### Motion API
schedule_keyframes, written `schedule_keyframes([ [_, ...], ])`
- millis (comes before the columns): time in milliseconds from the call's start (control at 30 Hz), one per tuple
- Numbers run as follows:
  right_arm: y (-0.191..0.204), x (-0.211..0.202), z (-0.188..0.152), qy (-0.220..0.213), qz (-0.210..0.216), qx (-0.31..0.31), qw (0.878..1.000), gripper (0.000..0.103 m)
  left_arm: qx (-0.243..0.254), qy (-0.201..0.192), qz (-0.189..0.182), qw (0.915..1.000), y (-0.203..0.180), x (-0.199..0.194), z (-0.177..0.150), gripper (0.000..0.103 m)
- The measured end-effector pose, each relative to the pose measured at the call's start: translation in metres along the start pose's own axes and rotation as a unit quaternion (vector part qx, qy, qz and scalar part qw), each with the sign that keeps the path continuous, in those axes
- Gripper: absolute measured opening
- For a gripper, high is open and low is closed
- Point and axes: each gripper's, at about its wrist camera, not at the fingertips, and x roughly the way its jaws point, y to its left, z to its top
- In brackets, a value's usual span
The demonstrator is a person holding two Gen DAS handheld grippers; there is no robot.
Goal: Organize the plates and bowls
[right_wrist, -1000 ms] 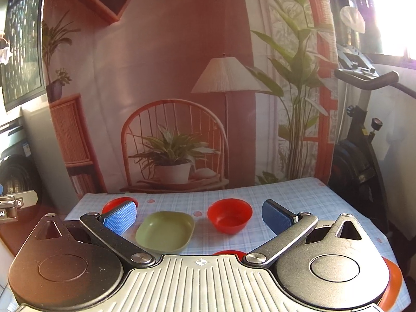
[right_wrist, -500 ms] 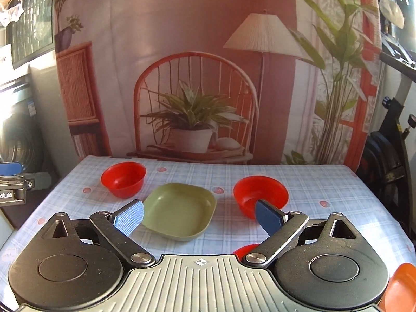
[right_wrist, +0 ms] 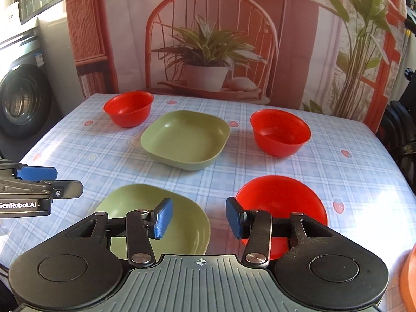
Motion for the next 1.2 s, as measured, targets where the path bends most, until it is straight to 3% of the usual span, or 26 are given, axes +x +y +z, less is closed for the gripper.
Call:
schedule_keyframes([
  [167, -0.004, 0.005, -0.017, 0.037, 0.014, 0.015, 0.999, 0.038, -0.004, 0.033, -0.008, 0.9994, -0.006, 0.017, -0.014, 0.053],
  [467, -0.009, 0.017, -0.029, 0.072, 0.032, 0.052, 0.996, 0.036, -0.025, 0.055, -0.004, 0.9982, -0.006, 0.026, -0.022, 0.051],
  [633, -0.007, 0.020, -0.033, 0.087, 0.035, 0.058, 0.994, 0.028, -0.037, 0.068, -0.013, 0.9969, -0.009, 0.030, -0.030, 0.036],
  [700, -0.008, 0.021, -0.034, 0.090, 0.036, 0.065, 0.993, 0.020, -0.034, 0.069, -0.010, 0.9970, -0.012, 0.031, -0.032, 0.026],
  [833, -0.013, 0.021, -0.035, 0.090, 0.037, 0.079, 0.992, 0.010, -0.036, 0.064, -0.017, 0.9972, -0.012, 0.030, -0.032, 0.015],
  [1033, -0.012, 0.021, -0.032, 0.085, 0.043, 0.080, 0.992, 0.008, -0.029, 0.057, -0.018, 0.9978, -0.017, 0.029, -0.033, 0.007],
  [1200, -0.010, 0.018, -0.020, 0.070, 0.044, 0.074, 0.994, 0.008, -0.023, 0.044, -0.009, 0.9987, -0.016, 0.025, -0.028, 0.007],
])
